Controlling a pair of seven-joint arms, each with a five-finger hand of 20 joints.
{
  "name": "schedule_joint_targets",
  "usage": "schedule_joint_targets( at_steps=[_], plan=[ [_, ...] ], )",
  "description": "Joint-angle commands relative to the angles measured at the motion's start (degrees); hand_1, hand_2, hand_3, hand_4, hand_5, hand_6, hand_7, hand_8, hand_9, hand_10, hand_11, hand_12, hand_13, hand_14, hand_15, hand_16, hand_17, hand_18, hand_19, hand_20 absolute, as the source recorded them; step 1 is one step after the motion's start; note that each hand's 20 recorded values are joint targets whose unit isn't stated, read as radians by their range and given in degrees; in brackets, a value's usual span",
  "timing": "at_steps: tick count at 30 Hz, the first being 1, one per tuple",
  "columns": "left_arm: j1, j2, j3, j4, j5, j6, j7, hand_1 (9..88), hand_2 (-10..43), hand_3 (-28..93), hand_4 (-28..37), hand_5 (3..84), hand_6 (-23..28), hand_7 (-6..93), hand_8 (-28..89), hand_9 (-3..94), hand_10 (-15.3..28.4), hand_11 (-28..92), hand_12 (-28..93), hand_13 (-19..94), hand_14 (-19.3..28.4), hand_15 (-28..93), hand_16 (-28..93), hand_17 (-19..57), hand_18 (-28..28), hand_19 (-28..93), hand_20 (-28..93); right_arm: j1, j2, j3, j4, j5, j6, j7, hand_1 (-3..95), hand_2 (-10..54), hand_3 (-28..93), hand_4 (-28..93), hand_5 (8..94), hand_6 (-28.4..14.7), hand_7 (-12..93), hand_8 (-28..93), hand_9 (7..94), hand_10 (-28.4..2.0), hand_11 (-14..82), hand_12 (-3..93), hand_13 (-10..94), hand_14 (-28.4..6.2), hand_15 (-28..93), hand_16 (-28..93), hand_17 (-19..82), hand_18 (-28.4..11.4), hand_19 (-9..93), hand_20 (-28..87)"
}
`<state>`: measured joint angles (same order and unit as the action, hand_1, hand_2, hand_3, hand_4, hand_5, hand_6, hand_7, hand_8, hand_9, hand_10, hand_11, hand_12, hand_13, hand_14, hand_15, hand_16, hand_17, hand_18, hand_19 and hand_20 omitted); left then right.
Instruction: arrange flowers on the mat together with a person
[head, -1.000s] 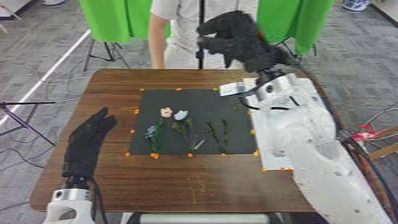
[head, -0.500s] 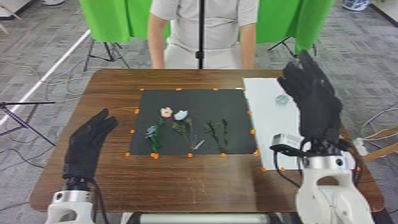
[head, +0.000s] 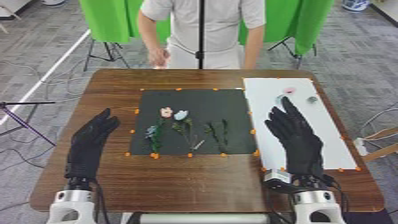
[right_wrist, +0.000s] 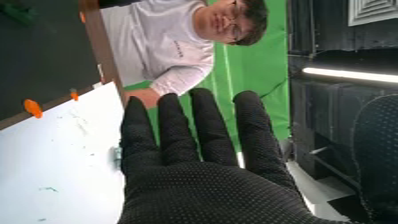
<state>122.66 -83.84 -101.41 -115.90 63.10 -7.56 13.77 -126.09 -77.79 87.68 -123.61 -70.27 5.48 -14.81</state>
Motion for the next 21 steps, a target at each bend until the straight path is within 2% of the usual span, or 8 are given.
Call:
schedule_joint_targets(
  at_steps=[1, 9, 12, 13, 21],
  plan=[
    [0.7, -0.66, -0.06, 0.2, -0.12, 0.06, -0.07, 23.6, -6.4, 68, -18.7, 46.7, 3.9, 7.8, -4, 45.2, 12.7, 12, 16, 35, 15.7, 10, 4, 4.6, 10.9, 1, 16, 0.4, -0.4, -0.7, -0.5, 1.2, -1.3, 0.6, 4.8, 6.4, 77, -20, 28.4, 0.2, 9, -9, 34.4, -13.8, 2.7, 9.9, 26, -13.3, 6, 16, 13, -14.2, 10, 27],
    [0.5, -0.75, -0.18, 0.33, 0.0, -0.33, -0.25, 23.8, -6.2, 68, -18.8, 46.7, 4.0, 8.3, -5, 45.1, 12.7, 12, 16, 35, 15.7, 10, 4, 4.6, 11.0, 1, 16, 0.1, -0.2, -0.3, -0.8, 2.1, -1.3, 1.3, 5.0, 6.6, 77, -20, 31.2, -0.1, 9, -9, 37.4, -14.6, 3.6, 10.8, 30, -14.4, 9, 17, 14, -15.4, 12, 28],
    [0.8, -0.63, -0.26, 0.2, -0.17, 0.11, -0.07, 23.7, -6.3, 68, -18.6, 46.7, 4.0, 8.3, -5, 45.1, 12.7, 12, 16, 35, 15.7, 10, 4, 4.6, 11.0, 1, 16, 0.5, -0.4, -0.3, -0.7, 2.3, -0.6, 1.0, 5.1, 6.7, 77, -20, 32.1, -0.2, 9, -9, 37.9, -14.7, 3.8, 11.2, 31, -14.5, 9, 18, 14, -15.6, 13, 28],
    [0.4, -0.4, -0.26, 0.43, -0.26, -0.04, -0.31, 23.8, -6.3, 68, -18.6, 46.7, 4.0, 8.3, -5, 45.1, 12.7, 12, 16, 35, 15.7, 10, 4, 4.6, 11.1, 1, 16, 0.6, -0.5, -0.3, -0.7, 2.3, 0.0, 0.7, 5.1, 6.7, 77, -20, 32.2, -0.2, 9, -9, 38.0, -14.7, 3.8, 11.2, 31, -14.6, 9, 18, 14, -15.6, 13, 28],
    [-0.4, 0.06, -0.06, 0.76, 0.01, -0.59, -0.13, 23.7, -6.1, 68, -18.5, 46.7, 4.0, 8.4, -5, 45.1, 12.8, 12, 16, 35, 15.9, 10, 4, 4.6, 11.1, 1, 16, 0.8, 0.4, 0.5, -0.7, 2.3, 0.4, -0.5, 5.0, 6.3, 79, -20, 32.5, -0.1, 10, -9, 38.3, -14.5, 3.7, 11.4, 31, -14.2, 9, 18, 15, -15.2, 13, 27]
  ],
)
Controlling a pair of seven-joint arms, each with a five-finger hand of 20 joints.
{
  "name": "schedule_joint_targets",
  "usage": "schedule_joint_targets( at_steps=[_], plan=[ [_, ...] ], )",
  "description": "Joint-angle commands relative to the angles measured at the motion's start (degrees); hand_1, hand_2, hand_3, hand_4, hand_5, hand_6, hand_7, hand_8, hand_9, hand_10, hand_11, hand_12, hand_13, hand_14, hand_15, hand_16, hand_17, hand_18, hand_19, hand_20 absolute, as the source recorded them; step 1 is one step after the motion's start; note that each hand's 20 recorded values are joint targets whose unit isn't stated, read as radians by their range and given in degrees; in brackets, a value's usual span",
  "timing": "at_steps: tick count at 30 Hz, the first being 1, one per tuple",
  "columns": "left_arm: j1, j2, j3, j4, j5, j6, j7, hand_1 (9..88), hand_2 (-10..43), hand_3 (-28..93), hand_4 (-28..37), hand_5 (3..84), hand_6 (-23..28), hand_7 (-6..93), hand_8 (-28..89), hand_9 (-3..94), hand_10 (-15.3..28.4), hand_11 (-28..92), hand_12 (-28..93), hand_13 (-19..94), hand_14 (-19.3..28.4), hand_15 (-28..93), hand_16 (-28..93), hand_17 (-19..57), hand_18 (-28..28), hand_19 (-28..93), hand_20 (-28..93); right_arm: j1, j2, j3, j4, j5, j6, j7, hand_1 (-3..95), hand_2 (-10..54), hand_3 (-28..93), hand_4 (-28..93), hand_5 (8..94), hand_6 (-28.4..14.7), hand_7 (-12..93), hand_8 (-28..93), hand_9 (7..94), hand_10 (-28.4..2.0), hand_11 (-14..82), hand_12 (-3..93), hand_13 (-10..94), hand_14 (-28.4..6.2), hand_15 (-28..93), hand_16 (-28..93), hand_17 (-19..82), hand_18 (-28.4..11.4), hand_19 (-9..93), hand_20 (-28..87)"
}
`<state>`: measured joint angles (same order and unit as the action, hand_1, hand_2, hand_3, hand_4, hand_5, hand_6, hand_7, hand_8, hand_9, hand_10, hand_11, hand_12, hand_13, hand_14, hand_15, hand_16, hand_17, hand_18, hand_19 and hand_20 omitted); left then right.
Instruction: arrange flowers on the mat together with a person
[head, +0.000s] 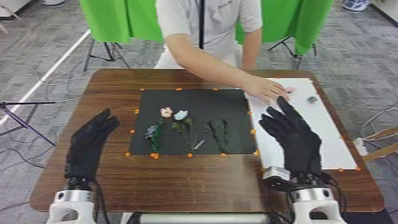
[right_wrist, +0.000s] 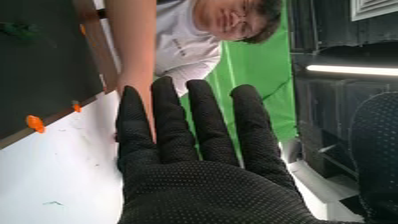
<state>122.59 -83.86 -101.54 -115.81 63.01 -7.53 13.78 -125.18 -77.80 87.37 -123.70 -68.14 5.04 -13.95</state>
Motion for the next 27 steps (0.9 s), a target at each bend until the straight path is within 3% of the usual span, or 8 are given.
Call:
schedule_joint_targets(
  at_steps=[1, 15, 27],
  plan=[
    [-0.2, 0.03, 0.13, 0.6, 0.14, -0.58, -0.08, 23.7, -6.0, 68, -18.5, 46.7, 4.0, 8.4, -5, 45.1, 12.8, 12, 16, 35, 15.9, 10, 4, 4.6, 11.1, 1, 16, -0.2, 0.4, 0.8, -0.6, 0.2, 0.8, -1.5, 5.0, 6.3, 79, -20, 32.6, -0.1, 10, -9, 38.3, -14.5, 3.7, 11.5, 31, -14.1, 9, 18, 15, -15.2, 13, 27],
    [0.7, -0.44, -0.32, 0.13, -0.02, -0.07, -0.03, 23.8, -5.8, 67, -18.3, 46.9, 4.2, 8.0, -5, 45.1, 13.1, 12, 16, 35, 16.2, 10, 4, 4.6, 11.2, 1, 16, -0.5, 0.1, 0.7, -0.9, 0.4, 0.4, -1.0, 5.0, 5.8, 80, -20, 33.0, 0.1, 11, -9, 38.7, -14.6, 3.8, 11.8, 32, -14.5, 9, 18, 15, -15.1, 13, 28],
    [0.3, -0.35, -0.37, 0.36, -0.07, -0.11, -0.34, 23.7, -5.9, 67, -18.2, 47.0, 4.4, 7.8, -4, 45.2, 13.1, 12, 16, 35, 16.3, 10, 5, 4.6, 11.1, 1, 16, -0.5, -0.1, 0.3, -0.8, 0.5, 0.3, -0.8, 5.4, 5.6, 80, -20, 33.7, 0.1, 11, -9, 38.9, -14.4, 3.8, 12.0, 33, -14.7, 9, 19, 15, -15.1, 13, 28]
  ],
)
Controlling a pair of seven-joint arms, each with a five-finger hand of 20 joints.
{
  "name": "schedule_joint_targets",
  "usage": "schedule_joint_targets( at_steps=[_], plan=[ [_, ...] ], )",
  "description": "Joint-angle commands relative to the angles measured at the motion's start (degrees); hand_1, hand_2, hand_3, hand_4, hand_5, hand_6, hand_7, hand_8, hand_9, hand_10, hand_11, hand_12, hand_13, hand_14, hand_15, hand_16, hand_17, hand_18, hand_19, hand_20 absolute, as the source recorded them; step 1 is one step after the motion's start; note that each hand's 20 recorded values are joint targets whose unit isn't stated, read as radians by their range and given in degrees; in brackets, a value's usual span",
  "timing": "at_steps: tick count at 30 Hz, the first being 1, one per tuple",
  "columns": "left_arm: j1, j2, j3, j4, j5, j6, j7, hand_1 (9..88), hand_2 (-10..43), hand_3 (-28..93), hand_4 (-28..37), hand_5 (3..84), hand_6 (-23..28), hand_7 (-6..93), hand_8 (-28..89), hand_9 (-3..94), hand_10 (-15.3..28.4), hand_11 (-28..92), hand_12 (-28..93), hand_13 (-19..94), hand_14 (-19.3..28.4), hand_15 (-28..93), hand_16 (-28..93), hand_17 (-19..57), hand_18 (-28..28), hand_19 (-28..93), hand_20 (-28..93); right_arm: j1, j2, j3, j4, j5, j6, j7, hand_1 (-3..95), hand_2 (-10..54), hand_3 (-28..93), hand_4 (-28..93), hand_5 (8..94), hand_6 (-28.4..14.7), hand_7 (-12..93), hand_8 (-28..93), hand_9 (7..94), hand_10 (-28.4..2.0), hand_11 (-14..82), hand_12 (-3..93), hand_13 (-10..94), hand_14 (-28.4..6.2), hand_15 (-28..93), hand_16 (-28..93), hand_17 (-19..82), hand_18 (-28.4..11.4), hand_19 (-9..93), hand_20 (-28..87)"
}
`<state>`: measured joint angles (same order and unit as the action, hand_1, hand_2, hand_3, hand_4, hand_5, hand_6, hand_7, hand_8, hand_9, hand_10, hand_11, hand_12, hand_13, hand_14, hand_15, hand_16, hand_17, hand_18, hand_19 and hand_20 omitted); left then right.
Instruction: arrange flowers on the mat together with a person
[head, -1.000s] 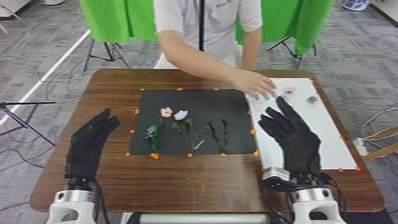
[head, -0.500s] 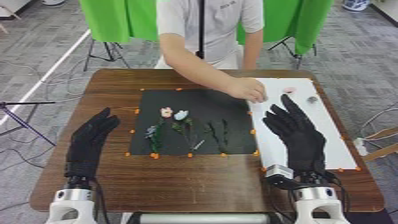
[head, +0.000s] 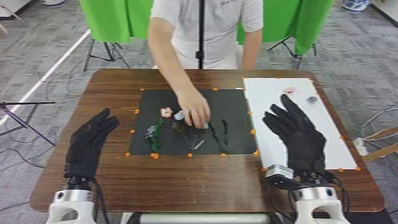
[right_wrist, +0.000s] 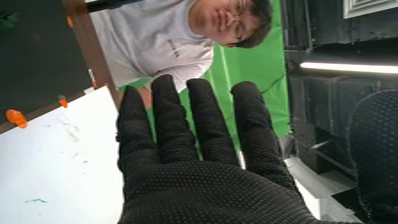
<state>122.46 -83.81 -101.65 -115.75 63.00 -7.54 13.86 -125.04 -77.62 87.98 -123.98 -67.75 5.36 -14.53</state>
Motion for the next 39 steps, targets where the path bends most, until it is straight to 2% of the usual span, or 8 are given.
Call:
schedule_joint_targets(
  at_steps=[1, 16, 19, 25, 30, 33, 35, 39],
  plan=[
    [0.5, -0.41, -0.24, 0.25, -0.05, -0.1, -0.46, 23.7, -5.8, 67, -18.2, 46.9, 4.3, 7.8, -4, 45.2, 13.1, 12, 16, 35, 16.3, 10, 5, 4.6, 11.2, 1, 16, -0.8, -0.3, -0.3, -0.6, 0.0, -0.1, -0.2, 5.4, 5.5, 80, -20, 33.7, 0.1, 11, -9, 38.9, -14.4, 3.8, 12.0, 33, -14.7, 9, 19, 15, -15.1, 13, 28],
    [0.2, -0.01, -0.41, 0.44, 0.39, -0.22, -0.24, 23.7, -5.8, 67, -18.0, 47.0, 4.4, 7.6, -4, 45.2, 13.1, 12, 16, 35, 16.5, 10, 5, 4.6, 11.2, 1, 16, -0.4, 0.3, -1.1, 0.0, -1.6, 2.7, -0.9, 6.2, 3.2, 82, -20, 34.4, 0.1, 12, -9, 37.7, -14.0, 3.8, 13.3, 32, -13.2, 9, 20, 15, -15.1, 13, 28],
    [0.2, -0.08, -0.56, 0.43, 1.15, -0.33, -0.31, 23.7, -5.7, 67, -18.1, 47.0, 4.5, 7.5, -4, 45.2, 13.1, 12, 16, 35, 16.5, 10, 5, 4.6, 11.2, 1, 16, 0.0, 0.7, -1.1, 0.7, -9.8, 4.5, -2.1, 8.3, 0.7, 82, -19, 34.4, 0.3, 12, -9, 34.1, -13.2, 2.9, 13.6, 31, -11.3, 9, 20, 15, -15.2, 14, 29],
    [0.3, -0.12, -0.55, 0.39, 1.03, -0.18, -0.02, 23.9, -5.6, 67, -18.0, 47.1, 4.4, 7.6, -4, 45.3, 13.2, 12, 16, 35, 16.6, 10, 5, 4.6, 11.2, 1, 16, 5.2, 6.1, 1.7, 2.8, -26.1, 9.9, -3.7, 15.2, -7.2, 82, -19, 32.9, 0.9, 15, -10, 30.7, -12.2, 1.8, 15.7, 29, -9.5, 8, 20, 15, -15.2, 16, 29],
    [0.3, 0.36, -0.52, 0.3, 0.89, 0.34, 0.21, 23.9, -5.8, 67, -18.1, 47.2, 4.4, 7.7, -4, 45.3, 13.2, 12, 16, 35, 16.6, 10, 5, 4.6, 11.3, 1, 16, 16.2, 15.6, 4.4, 6.1, -43.2, 15.7, 3.7, 18.9, -9.5, 80, -19, 32.6, 0.8, 16, -11, 31.6, -12.5, 3.3, 16.9, 33, -10.0, 10, 20, 16, -15.7, 28, 33],
    [0.4, 0.18, -0.42, 0.26, 0.77, 0.52, 0.36, 23.9, -5.7, 67, -18.2, 47.1, 4.4, 7.8, -4, 45.3, 13.2, 12, 16, 35, 16.5, 10, 5, 4.7, 11.3, 1, 16, 25.5, 20.8, 2.8, 11.5, -55.0, 17.5, 11.4, 21.1, -9.5, 78, -19, 32.9, -0.6, 16, -10, 33.0, -13.7, 4.9, 17.8, 43, -11.7, 14, 22, 17, -16.4, 46, 39],
    [0.6, 0.14, -0.27, 0.15, 0.83, 0.6, 0.43, 23.9, -5.7, 67, -18.2, 47.1, 4.4, 7.9, -4, 45.2, 13.2, 12, 16, 35, 16.4, 10, 5, 4.7, 11.3, 1, 16, 29.6, 23.2, 2.9, 14.2, -61.0, 13.0, 15.7, 22.2, -9.5, 76, -19, 34.9, -1.1, 17, -10, 35.7, -14.3, 8.1, 17.8, 49, -12.8, 23, 23, 20, -17.6, 57, 40],
    [0.9, -0.03, -0.09, -0.04, 0.71, 1.05, 0.7, 23.9, -5.6, 67, -18.1, 46.9, 4.3, 7.9, -5, 45.1, 13.2, 12, 16, 35, 16.3, 10, 5, 4.6, 11.2, 1, 16, 40.3, 27.0, -2.5, 21.7, -67.8, 0.6, 26.0, 23.7, -9.5, 73, -22, 37.7, -1.8, 17, -10, 39.1, -15.1, 10.8, 18.5, 55, -13.7, 35, 21, 25, -18.2, 66, 41]
  ],
)
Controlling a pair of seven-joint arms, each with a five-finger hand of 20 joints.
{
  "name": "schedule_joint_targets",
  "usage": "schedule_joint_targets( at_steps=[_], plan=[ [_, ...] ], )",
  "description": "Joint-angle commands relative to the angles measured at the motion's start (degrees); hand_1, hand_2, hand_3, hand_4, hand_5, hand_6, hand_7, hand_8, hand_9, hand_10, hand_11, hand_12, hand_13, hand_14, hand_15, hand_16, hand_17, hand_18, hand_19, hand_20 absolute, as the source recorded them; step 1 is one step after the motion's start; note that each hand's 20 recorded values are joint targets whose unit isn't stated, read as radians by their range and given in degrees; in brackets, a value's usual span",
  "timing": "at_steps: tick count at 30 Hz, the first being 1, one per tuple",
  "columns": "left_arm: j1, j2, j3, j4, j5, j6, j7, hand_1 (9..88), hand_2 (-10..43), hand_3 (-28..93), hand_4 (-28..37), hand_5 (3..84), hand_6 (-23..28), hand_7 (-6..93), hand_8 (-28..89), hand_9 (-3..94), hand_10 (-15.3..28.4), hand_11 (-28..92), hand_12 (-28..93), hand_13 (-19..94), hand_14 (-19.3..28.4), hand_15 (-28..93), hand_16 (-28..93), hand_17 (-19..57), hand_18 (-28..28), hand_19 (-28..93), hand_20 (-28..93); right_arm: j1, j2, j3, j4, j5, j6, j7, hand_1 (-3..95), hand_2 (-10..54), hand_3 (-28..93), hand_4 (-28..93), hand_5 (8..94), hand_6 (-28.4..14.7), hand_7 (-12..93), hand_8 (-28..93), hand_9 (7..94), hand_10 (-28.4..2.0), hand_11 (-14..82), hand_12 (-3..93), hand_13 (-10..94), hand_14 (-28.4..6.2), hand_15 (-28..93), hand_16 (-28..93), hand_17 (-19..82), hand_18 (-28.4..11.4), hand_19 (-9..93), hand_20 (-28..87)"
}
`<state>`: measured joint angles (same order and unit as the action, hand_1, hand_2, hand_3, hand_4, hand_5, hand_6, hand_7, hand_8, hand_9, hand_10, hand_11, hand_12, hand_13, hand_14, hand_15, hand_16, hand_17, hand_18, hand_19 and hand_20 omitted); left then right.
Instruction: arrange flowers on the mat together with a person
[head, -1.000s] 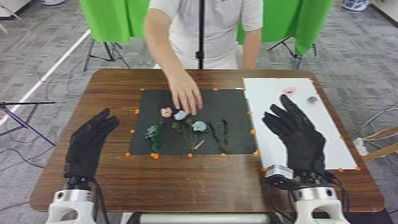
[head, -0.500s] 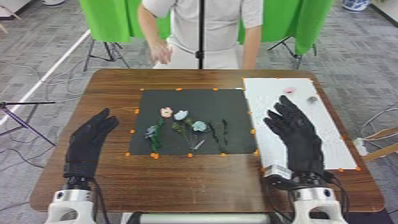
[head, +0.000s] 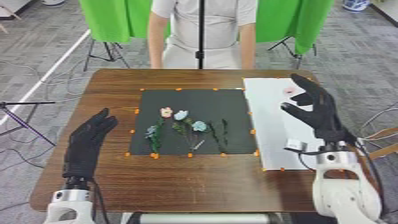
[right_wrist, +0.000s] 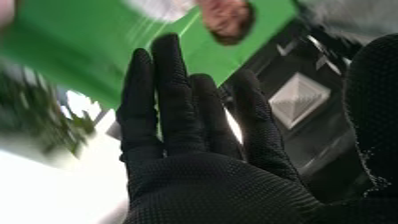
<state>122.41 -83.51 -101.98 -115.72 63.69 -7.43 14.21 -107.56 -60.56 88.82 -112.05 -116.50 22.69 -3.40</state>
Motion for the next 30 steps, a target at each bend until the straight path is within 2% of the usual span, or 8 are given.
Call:
schedule_joint_targets(
  at_steps=[1, 3, 5, 13, 22, 27, 30],
  plan=[
    [1.0, -0.44, 0.2, -0.11, 0.04, 1.01, 0.41, 23.9, -5.5, 67, -18.2, 46.9, 4.3, 7.9, -5, 45.1, 13.2, 12, 16, 35, 16.3, 10, 5, 4.6, 11.2, 1, 16, 25.2, 10.5, -5.1, 12.1, -20.3, -18.5, 16.2, 24.3, -9.5, 73, -22, 38.2, -1.9, 17, -10, 39.7, -15.9, 11.1, 18.6, 56, -14.1, 37, 21, 26, -18.2, 67, 42],
    [1.2, -0.58, 0.06, -0.22, -0.09, 1.11, 0.56, 23.9, -5.6, 67, -18.1, 46.9, 4.2, 7.9, -4, 45.0, 13.1, 12, 16, 35, 16.3, 10, 5, 4.6, 11.2, 1, 16, 29.2, 10.5, -7.5, 16.4, -22.9, -21.6, 18.0, 24.6, -9.5, 72, -23, 39.8, -1.8, 17, -10, 41.3, -17.1, 11.6, 18.8, 58, -14.2, 40, 21, 28, -18.4, 69, 42],
    [1.4, -0.66, 0.04, -0.35, -0.36, 1.32, 0.58, 23.9, -5.6, 67, -18.1, 46.8, 4.1, 7.9, -5, 45.0, 13.1, 12, 16, 35, 16.2, 10, 5, 4.6, 11.2, 1, 16, 32.3, 9.8, -9.0, 19.4, -24.8, -26.9, 20.5, 25.3, -9.5, 72, -24, 41.5, -0.9, 17, -10, 44.0, -16.8, 13.6, 19.6, 60, -14.7, 44, 21, 30, -19.0, 71, 43],
    [1.6, -0.85, 0.21, -0.47, -0.43, 1.48, 0.55, 23.8, -5.5, 67, -18.2, 46.8, 4.2, 7.8, -4, 45.1, 13.0, 12, 16, 35, 16.1, 10, 5, 4.5, 11.2, 1, 16, 38.5, 7.4, -13.5, 29.7, -31.9, -33.2, 23.4, 28.9, -9.5, 70, -24, 43.7, 0.8, 19, -10, 48.9, -18.0, 19.7, 21.8, 65, -14.2, 51, 21, 34, -20.3, 76, 44],
    [1.2, -1.01, 0.22, -0.22, -0.51, 1.32, 0.43, 23.7, -5.7, 67, -18.3, 46.8, 4.1, 7.8, -4, 45.0, 13.0, 12, 17, 35, 16.1, 10, 5, 4.5, 11.1, 1, 16, 38.2, 5.1, -12.1, 33.6, -30.1, -37.5, 25.7, 31.9, -9.5, 68, -24, 48.7, 0.0, 20, -10, 58.4, -18.5, 26.4, 23.1, 71, -12.6, 56, 22, 38, -21.1, 82, 46],
    [1.2, -1.2, 0.08, -0.23, -0.51, 1.19, 0.32, 23.8, -5.5, 67, -18.3, 46.8, 4.1, 7.9, -4, 45.0, 13.0, 12, 17, 35, 16.0, 10, 5, 4.6, 11.1, 1, 16, 37.4, 3.8, -11.2, 35.0, -30.7, -40.1, 26.3, 32.7, -9.5, 67, -24, 49.4, -0.1, 20, -10, 61.3, -18.6, 26.8, 22.3, 73, -12.1, 57, 23, 39, -21.4, 84, 47],
    [1.1, -1.07, 0.43, -0.09, -0.69, 1.8, 0.52, 23.8, -5.5, 67, -18.2, 46.8, 4.1, 7.9, -4, 44.9, 13.0, 12, 16, 34, 16.0, 10, 5, 4.6, 11.1, 1, 16, 36.9, 2.9, -10.8, 35.9, -30.4, -39.8, 26.6, 33.1, -9.5, 67, -24, 49.2, 0.2, 20, -10, 62.2, -18.3, 26.3, 21.7, 73, -12.1, 57, 23, 39, -21.5, 84, 48]
  ],
)
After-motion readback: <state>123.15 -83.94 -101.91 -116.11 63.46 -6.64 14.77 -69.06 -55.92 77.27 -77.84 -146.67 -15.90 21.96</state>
